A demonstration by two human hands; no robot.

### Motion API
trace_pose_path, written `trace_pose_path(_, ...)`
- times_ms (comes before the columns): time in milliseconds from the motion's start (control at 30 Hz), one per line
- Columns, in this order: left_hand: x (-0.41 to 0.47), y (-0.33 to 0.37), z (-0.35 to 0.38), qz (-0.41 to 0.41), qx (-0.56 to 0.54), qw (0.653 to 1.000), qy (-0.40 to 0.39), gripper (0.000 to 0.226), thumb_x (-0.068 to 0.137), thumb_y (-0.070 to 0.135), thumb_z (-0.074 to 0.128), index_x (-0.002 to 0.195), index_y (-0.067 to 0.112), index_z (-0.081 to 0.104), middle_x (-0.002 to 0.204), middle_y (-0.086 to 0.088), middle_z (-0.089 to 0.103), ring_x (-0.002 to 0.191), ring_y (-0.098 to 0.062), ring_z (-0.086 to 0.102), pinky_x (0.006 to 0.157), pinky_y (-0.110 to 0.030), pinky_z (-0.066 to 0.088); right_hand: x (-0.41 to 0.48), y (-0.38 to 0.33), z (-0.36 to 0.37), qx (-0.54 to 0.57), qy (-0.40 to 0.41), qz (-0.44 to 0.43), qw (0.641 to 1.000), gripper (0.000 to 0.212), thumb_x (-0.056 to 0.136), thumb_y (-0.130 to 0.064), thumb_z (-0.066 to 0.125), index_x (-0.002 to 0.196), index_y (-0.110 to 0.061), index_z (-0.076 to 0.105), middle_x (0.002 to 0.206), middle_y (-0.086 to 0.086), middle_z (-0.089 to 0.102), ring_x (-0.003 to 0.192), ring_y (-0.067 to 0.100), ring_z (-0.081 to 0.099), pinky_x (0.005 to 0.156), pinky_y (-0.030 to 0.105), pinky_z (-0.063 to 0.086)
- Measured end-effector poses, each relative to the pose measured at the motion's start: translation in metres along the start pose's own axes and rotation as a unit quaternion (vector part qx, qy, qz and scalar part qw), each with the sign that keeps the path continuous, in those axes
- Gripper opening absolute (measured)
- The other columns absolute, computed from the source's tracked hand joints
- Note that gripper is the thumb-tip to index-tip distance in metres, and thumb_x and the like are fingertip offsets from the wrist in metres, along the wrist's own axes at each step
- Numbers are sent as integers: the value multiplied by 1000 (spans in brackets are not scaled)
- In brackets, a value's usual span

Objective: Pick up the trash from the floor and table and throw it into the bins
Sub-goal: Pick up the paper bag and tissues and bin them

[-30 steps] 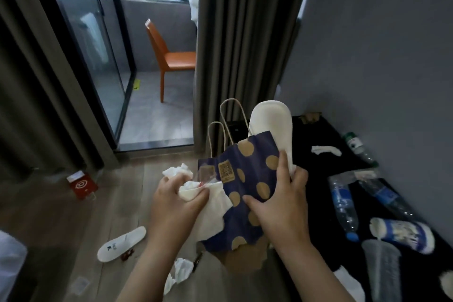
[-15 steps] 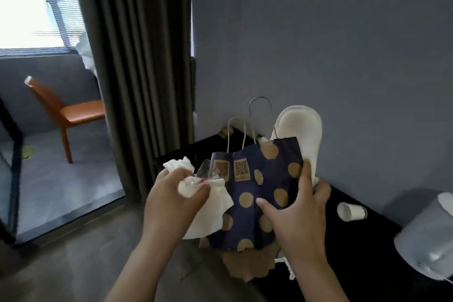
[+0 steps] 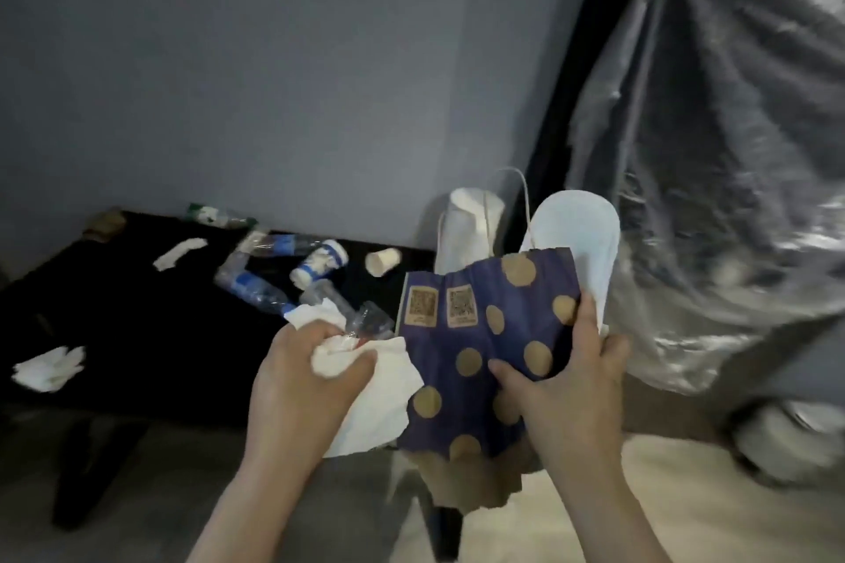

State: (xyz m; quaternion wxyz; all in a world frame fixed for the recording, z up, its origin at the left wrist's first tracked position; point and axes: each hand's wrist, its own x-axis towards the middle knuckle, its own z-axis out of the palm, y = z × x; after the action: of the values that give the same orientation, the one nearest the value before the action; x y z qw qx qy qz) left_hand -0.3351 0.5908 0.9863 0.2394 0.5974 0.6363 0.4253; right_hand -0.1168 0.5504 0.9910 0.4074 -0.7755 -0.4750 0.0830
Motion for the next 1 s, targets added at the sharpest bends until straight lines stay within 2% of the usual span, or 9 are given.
trace_pose_path(133, -21, 46, 44, 53, -34, 995, -80, 18, 71, 33, 76, 76, 25, 62, 77, 7, 63, 74, -8, 58, 59, -26, 42, -9, 43, -59, -13, 72, 64, 995, 122, 63, -37, 87, 153, -36, 5, 130, 3, 26, 115, 29, 47, 93, 38, 43)
trace_pose_path(267, -42, 85, 86, 120, -39, 984, -129, 22, 68, 44, 71, 74, 26, 60, 82, 2, 62, 75, -8, 56, 57, -20, 34, -17, 84, -112, -15, 130, 89, 987, 123, 62, -37, 88, 154, -32, 6, 129, 4, 27, 113, 28, 48, 92, 35, 42)
trace_pose_path(367, -66, 120, 120, 146, -43, 975, -160, 19, 71, 40, 73, 76, 26, 61, 89, 1, 62, 78, -11, 56, 58, -19, 33, -25, 116, -156, -13, 167, 113, 979, 123, 62, -38, 87, 154, -33, 6, 130, 3, 27, 114, 26, 48, 93, 34, 42)
trace_pose_path(567, -155, 197, 196, 185, -93, 956, -209, 12, 73, 29, 75, 74, 28, 63, 91, 5, 61, 77, 0, 54, 58, -13, 33, -50, 203, -265, -18, 236, 154, 959, 123, 63, -39, 87, 153, -35, 4, 129, 1, 25, 115, 24, 48, 96, 37, 46)
trace_pose_path(767, -256, 280, 281, 230, -128, 925, -274, 13, 73, 31, 75, 75, 33, 62, 95, 5, 60, 79, -2, 55, 59, -19, 36, -85, 295, -385, -6, 313, 196, 929, 119, 67, -35, 86, 153, -35, 3, 136, -1, 21, 112, 14, 40, 97, 34, 43)
trace_pose_path(1000, -358, 357, 367, 291, -143, 871, -369, 16, 71, 32, 76, 70, 31, 60, 92, 3, 61, 77, -9, 57, 58, -24, 37, -130, 375, -487, -34, 396, 256, 881, 118, 68, -32, 86, 153, -34, 4, 139, 4, 23, 122, 22, 41, 96, 32, 41)
